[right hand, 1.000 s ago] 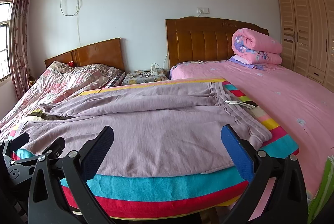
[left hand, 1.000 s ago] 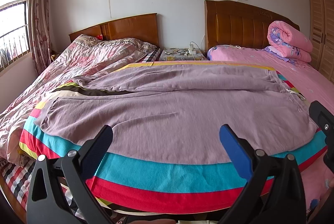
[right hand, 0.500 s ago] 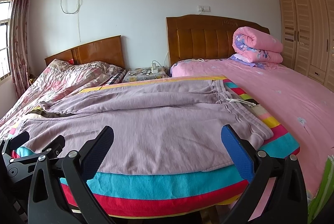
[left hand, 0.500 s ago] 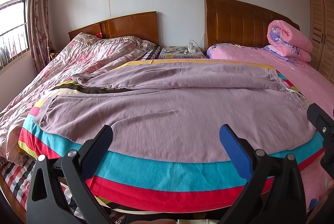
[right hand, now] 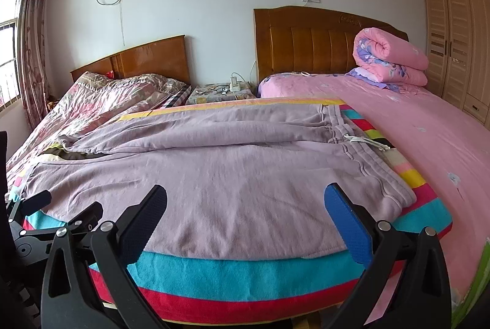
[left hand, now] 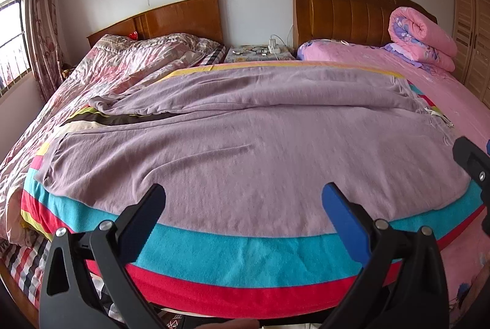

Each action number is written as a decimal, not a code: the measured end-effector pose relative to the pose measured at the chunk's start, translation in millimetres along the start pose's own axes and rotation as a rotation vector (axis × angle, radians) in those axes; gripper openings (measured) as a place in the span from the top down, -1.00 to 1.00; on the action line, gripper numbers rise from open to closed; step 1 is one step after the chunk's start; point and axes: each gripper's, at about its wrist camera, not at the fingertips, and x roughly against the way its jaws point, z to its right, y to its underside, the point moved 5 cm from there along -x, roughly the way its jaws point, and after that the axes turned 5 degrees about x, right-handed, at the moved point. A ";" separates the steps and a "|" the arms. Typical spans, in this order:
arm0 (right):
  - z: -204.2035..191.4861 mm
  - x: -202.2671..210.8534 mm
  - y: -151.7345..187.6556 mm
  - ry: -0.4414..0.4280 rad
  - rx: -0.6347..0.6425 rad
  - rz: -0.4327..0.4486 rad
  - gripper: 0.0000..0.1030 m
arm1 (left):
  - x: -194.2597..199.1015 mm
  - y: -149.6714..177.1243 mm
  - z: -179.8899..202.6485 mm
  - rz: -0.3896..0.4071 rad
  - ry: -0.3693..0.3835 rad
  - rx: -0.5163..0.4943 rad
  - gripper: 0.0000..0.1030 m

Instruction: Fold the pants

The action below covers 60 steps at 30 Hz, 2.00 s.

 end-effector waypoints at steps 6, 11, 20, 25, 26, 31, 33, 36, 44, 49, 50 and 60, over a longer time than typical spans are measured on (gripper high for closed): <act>24.1 -77.8 -75.7 -0.120 0.114 -0.062 -0.92 | -49.7 -51.5 17.3 -0.125 0.029 -0.166 -0.97; 53.9 -209.7 -142.6 -0.145 0.234 -0.168 -0.92 | -116.7 -124.7 17.5 -0.351 0.176 -0.187 -0.97; 62.2 -427.6 -164.6 -0.328 0.473 -0.431 -0.86 | -236.1 -196.5 9.2 -0.572 0.633 0.256 -0.97; 52.2 -467.6 -148.6 -0.466 0.559 -0.536 -0.70 | -277.2 -214.5 1.9 -0.561 0.715 0.421 -0.97; 53.4 -469.3 -144.7 -0.512 0.542 -0.552 -0.63 | -284.8 -214.7 1.1 -0.580 0.718 0.452 -0.97; 56.0 -441.7 -141.1 -0.602 0.533 -0.508 0.58 | -319.7 -219.1 -8.2 -0.606 0.681 0.582 -0.97; 52.9 -414.5 -142.8 -0.522 0.606 -0.439 0.68 | -332.3 -221.0 -12.3 -0.605 0.675 0.637 -0.96; 40.6 -345.1 -143.5 -0.419 0.718 -0.282 0.70 | -334.2 -223.3 -22.8 -0.576 0.666 0.728 -0.96; 25.8 -131.9 -58.5 -0.336 0.653 -0.025 0.70 | -245.8 -197.1 -43.2 -0.434 0.667 0.743 -0.97; 42.5 -126.7 7.3 -0.364 0.365 -0.177 0.57 | -249.8 -150.0 -56.7 -0.515 0.526 0.713 -0.48; 45.3 -128.0 14.0 -0.357 0.318 -0.200 0.53 | -255.2 -142.5 -57.9 -0.537 0.524 0.715 -0.40; 108.4 -89.0 43.2 -0.401 -0.403 -0.247 -0.07 | -262.6 -121.7 -79.2 -0.473 0.618 0.681 0.63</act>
